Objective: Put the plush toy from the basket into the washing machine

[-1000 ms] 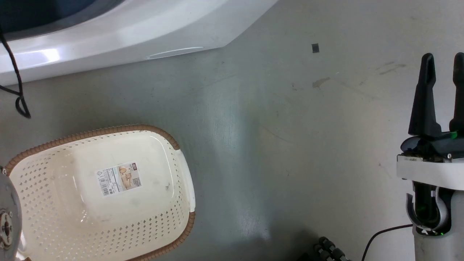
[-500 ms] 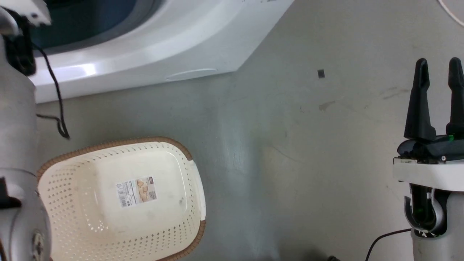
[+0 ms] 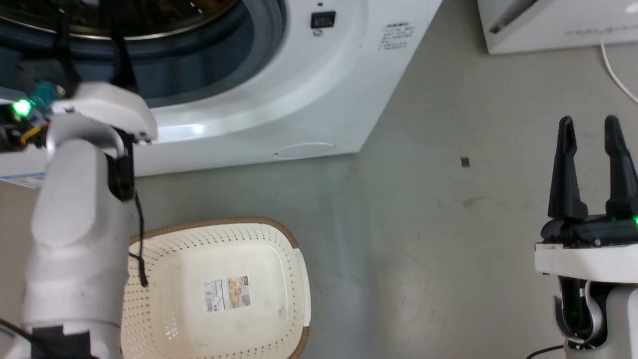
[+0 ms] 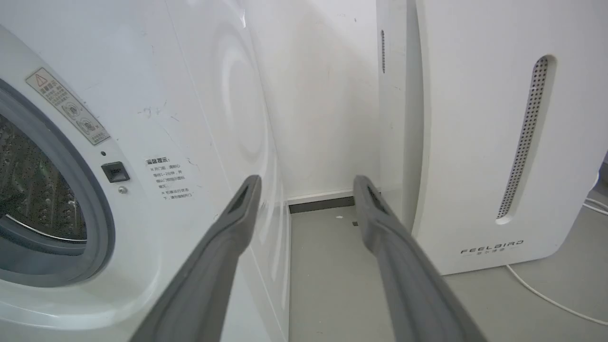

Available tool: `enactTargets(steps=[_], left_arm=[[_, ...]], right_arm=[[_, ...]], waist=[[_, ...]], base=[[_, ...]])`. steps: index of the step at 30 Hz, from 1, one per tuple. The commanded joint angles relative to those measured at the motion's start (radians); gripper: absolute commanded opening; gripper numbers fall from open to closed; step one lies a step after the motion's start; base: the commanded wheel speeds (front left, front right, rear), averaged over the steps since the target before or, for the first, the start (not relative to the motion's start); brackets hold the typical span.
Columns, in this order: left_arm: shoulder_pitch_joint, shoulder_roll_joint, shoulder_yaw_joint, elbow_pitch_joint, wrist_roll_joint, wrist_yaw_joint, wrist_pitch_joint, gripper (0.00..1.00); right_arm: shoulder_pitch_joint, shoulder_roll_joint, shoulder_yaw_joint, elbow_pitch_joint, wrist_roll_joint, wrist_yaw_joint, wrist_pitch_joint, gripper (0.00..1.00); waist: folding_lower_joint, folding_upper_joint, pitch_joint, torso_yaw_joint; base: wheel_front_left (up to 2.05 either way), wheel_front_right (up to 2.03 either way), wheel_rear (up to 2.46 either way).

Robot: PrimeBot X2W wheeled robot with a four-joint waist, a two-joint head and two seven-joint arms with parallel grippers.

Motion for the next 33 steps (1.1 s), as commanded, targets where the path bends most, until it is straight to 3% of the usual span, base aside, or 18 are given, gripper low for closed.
enactTargets(steps=[1, 10, 16, 33], left_arm=[[0.045, -0.009, -0.002, -0.025, 0.013, 0.009, -0.004, 1.00], [0.288, -0.061, -0.011, -0.193, 0.041, 0.012, -0.004, 1.00], [0.456, -0.084, -0.008, -0.317, 0.035, -0.031, -0.004, 1.00], [0.812, -0.148, -0.015, -0.533, 0.069, -0.066, -0.004, 1.00]], right_arm=[[0.020, 0.000, 0.002, 0.006, -0.009, -0.001, -0.005, 1.00], [0.091, 0.000, 0.005, 0.024, -0.026, -0.001, -0.005, 1.00], [0.146, 0.000, 0.002, 0.033, -0.039, -0.001, -0.005, 1.00], [0.303, 0.000, -0.012, 0.052, -0.068, -0.001, -0.005, 1.00]], waist=[[0.0001, 0.0000, -0.052, 0.032], [0.0001, 0.0000, -0.173, 0.062], [0.0001, 0.0000, -0.251, 0.073], [0.0001, 0.0000, -0.424, 0.136]], base=[[0.00, 0.00, 0.00], [0.00, 0.00, 0.00], [0.00, 0.00, 0.00], [0.00, 0.00, 0.00]])
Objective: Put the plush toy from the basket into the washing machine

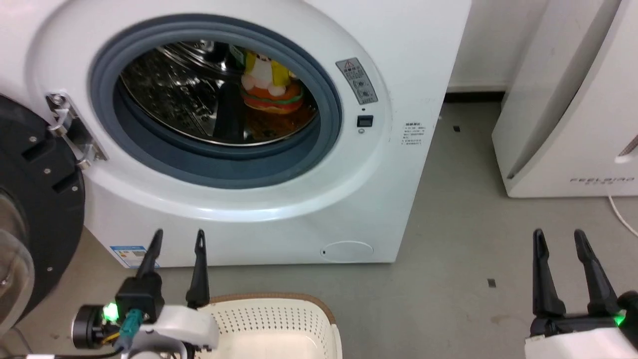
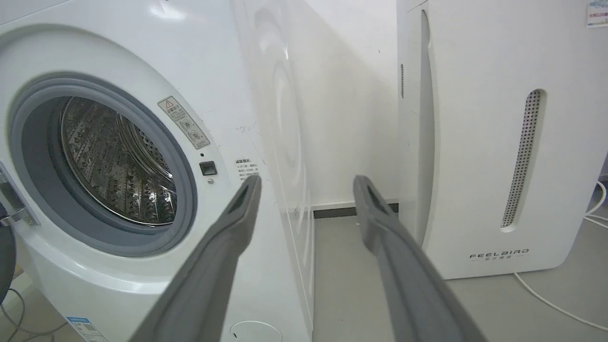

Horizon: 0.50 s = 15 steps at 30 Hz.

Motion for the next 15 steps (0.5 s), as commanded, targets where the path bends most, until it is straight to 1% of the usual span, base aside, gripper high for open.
enactTargets(steps=[1, 13, 14, 15], left_arm=[[0.029, -0.004, -0.006, -0.005, 0.009, -0.007, -0.004, 1.00], [0.059, -0.013, -0.011, 0.026, 0.018, -0.004, -0.004, 1.00], [0.050, -0.011, -0.010, 0.026, 0.013, -0.006, 0.000, 0.00], [0.050, -0.011, -0.011, 0.027, 0.013, -0.007, 0.002, 0.00]], right_arm=[[0.027, 0.000, -0.006, 0.003, -0.008, -0.001, -0.004, 1.00], [0.041, 0.000, 0.001, 0.014, -0.014, -0.001, -0.004, 1.00], [0.031, 0.000, 0.002, 0.010, -0.008, 0.000, 0.000, 0.00], [0.031, 0.000, 0.003, 0.010, -0.007, 0.000, 0.001, 0.00]], waist=[[0.0002, 0.0000, -0.027, 0.014], [0.0002, 0.0000, -0.049, 0.026], [0.0002, 0.0000, -0.049, 0.026], [0.0002, 0.0000, -0.049, 0.026]], base=[[0.00, 0.00, 0.00], [0.00, 0.00, 0.00], [0.00, 0.00, 0.00], [0.00, 0.00, 0.00]])
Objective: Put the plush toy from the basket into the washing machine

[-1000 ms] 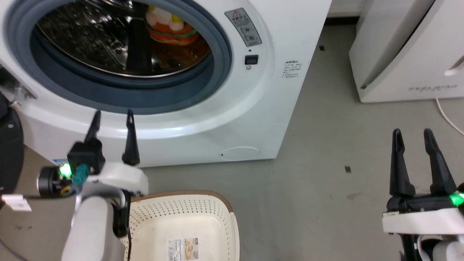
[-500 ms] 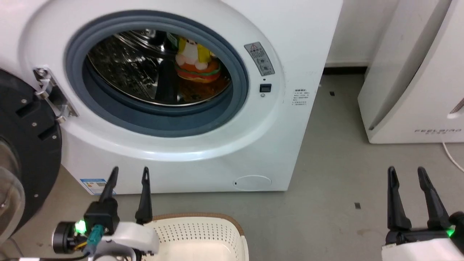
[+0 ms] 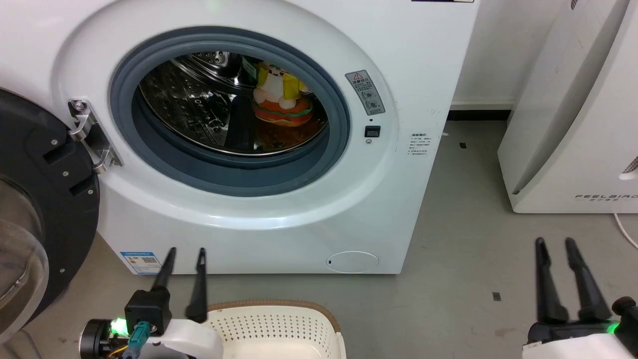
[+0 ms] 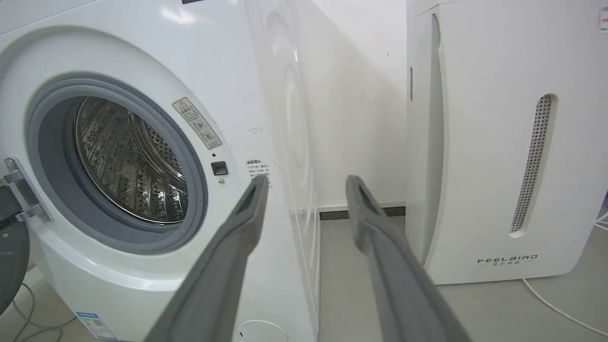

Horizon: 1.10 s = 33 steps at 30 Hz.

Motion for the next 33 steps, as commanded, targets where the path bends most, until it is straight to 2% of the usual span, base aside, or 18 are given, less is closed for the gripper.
enactTargets(steps=[1, 33], left_arm=[[0.000, 0.000, 0.000, -0.001, 0.000, 0.000, 0.000, 0.00], [0.013, -0.006, -0.001, -0.062, 0.008, 0.002, 0.068, 0.00]], right_arm=[[0.000, 0.000, 0.000, 0.000, 0.000, 0.000, 0.000, 0.00], [-0.020, 0.000, 0.024, 0.011, -0.054, 0.000, 0.068, 0.00]], waist=[[0.0001, 0.0000, 0.000, 0.000], [0.0001, 0.0000, -0.005, -0.002]], base=[[0.00, 0.00, 0.00], [0.00, 0.00, 0.00]])
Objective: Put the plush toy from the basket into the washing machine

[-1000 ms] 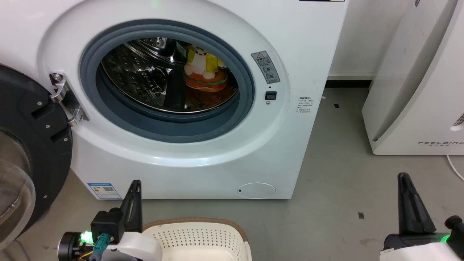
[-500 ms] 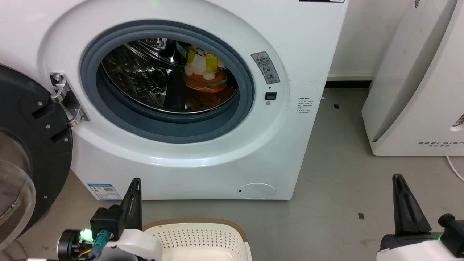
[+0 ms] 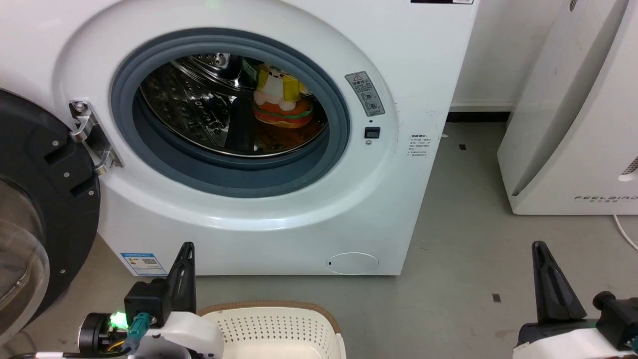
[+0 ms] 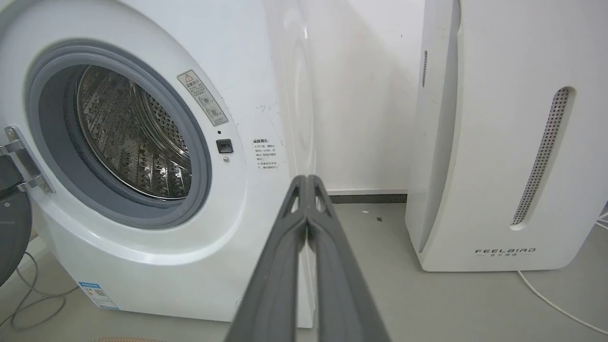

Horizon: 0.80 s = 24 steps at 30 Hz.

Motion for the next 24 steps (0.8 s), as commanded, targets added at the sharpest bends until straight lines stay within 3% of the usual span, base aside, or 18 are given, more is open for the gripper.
enactTargets(steps=[1, 24], left_arm=[[0.014, -0.004, 0.000, -0.011, 0.008, 0.003, 0.005, 0.00], [0.023, -0.008, -0.001, -0.053, 0.013, 0.005, 0.052, 0.00]], right_arm=[[-0.017, 0.000, 0.004, 0.005, -0.008, 0.000, 0.007, 0.00], [-0.031, 0.000, 0.021, 0.012, -0.046, 0.000, 0.054, 0.00]], waist=[[0.0000, 0.0000, 0.000, 0.000], [0.0000, 0.0000, -0.004, -0.001]], base=[[0.00, 0.00, 0.00], [0.00, 0.00, 0.00]])
